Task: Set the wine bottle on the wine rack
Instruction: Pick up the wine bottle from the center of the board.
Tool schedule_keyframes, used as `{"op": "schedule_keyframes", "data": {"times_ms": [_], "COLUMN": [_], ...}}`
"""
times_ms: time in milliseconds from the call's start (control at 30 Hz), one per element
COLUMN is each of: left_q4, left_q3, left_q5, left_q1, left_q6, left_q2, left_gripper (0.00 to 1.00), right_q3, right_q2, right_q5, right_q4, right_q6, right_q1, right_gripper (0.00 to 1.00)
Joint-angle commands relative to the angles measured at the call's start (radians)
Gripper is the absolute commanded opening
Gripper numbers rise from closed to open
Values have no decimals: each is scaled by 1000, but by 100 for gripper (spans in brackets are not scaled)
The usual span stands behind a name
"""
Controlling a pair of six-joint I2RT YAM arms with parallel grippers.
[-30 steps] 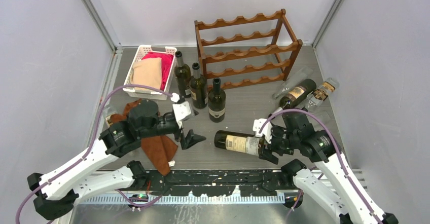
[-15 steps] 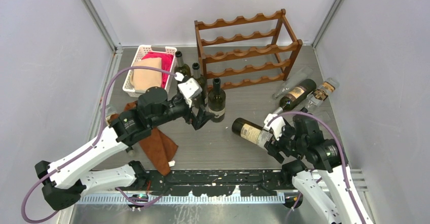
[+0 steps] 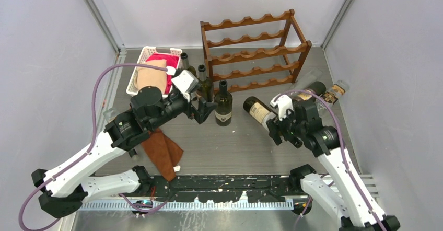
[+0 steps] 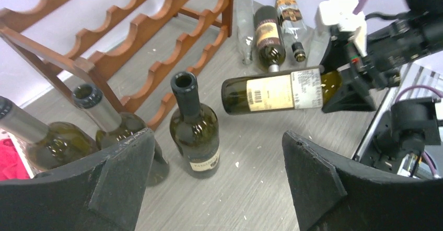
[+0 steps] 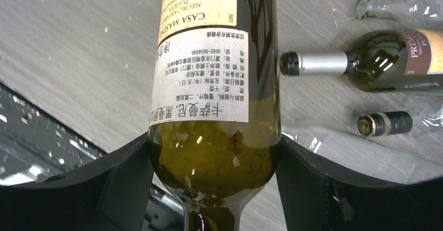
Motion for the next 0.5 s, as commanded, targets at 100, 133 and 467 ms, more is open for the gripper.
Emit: {"op": "schedule_keyframes", "data": {"times_ms": [100,133,467], "left_q4": [91,92,28], "left_q3": [83,88,258], "left_q5": [-95,-107,-160], "left_q1": [3,3,32], "left_q6": [27,33,171], "left_q2": [44,48,200], "left_gripper": [89,89,89], "right_q3": [-18,-23,-21], "right_q2": [142,158,353], "right_q5": [40,53,76], "right_q4": [463,498,740], "right_q6": [176,187,282], "right_q1": [-1,0,-2], "right_gripper": [1,1,1]}}
